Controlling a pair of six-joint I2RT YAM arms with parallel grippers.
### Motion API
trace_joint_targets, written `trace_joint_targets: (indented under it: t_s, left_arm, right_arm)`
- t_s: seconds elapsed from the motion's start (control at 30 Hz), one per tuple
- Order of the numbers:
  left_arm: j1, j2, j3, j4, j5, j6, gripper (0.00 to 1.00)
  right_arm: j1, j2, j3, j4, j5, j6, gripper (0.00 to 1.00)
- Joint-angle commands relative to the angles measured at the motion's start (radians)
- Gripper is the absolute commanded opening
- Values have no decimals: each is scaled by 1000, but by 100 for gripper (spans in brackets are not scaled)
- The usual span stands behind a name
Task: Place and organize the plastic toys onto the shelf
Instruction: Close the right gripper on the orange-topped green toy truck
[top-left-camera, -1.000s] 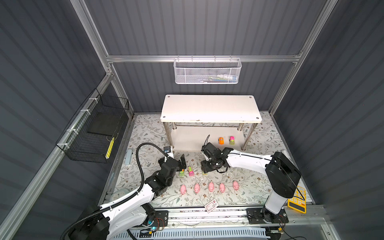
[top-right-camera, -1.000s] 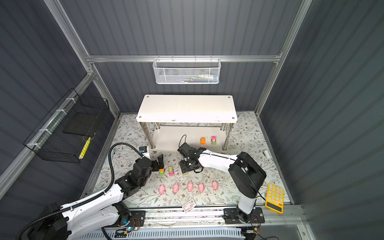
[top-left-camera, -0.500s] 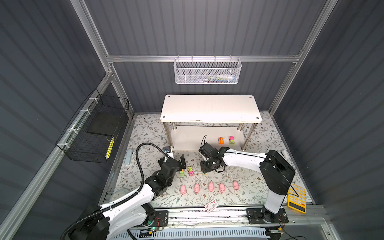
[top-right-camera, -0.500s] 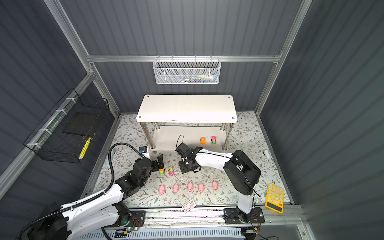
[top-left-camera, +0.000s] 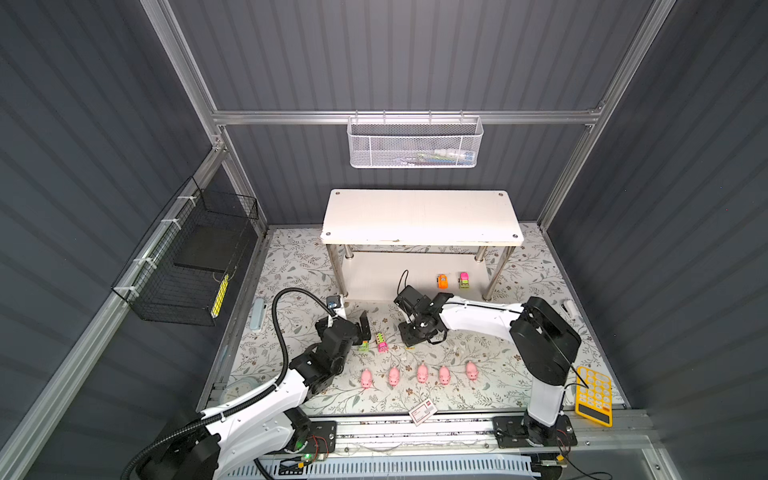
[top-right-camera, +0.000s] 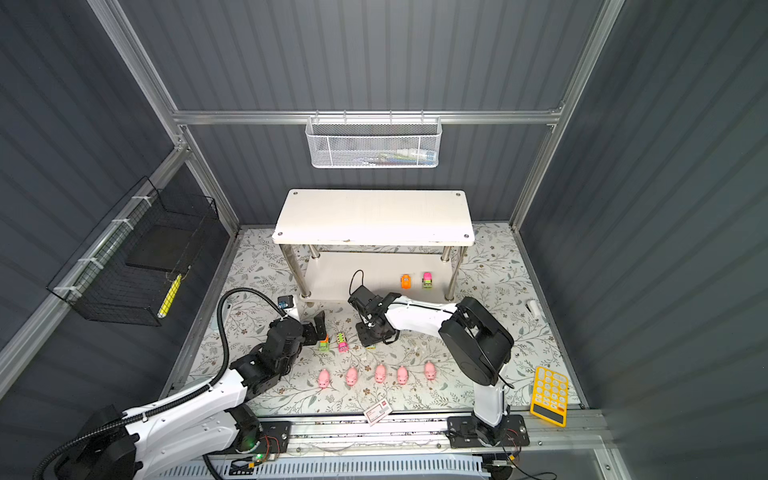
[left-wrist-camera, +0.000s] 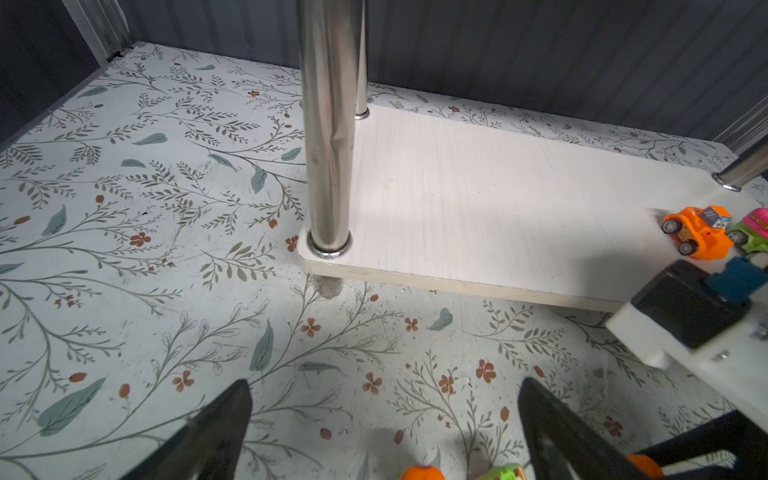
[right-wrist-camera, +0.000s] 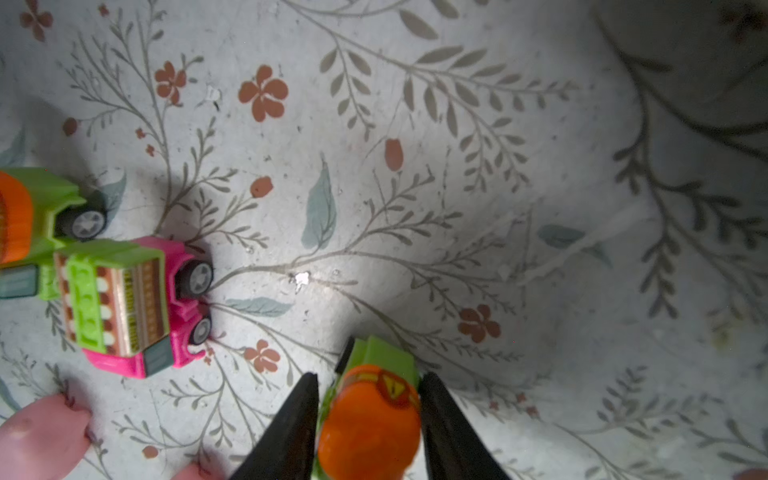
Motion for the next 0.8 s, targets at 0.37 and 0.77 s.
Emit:
trace_joint_targets:
  t_s: [0.37,0.77]
  left_arm:
    - [-5,-46,-29,10,-32,-11,100]
    - [-5,-62,-26,-2,-48,1,100]
  right_arm:
    - [8,-40,4,-40,37,15,32]
    - [11,-214,-21,-87,136,50,32]
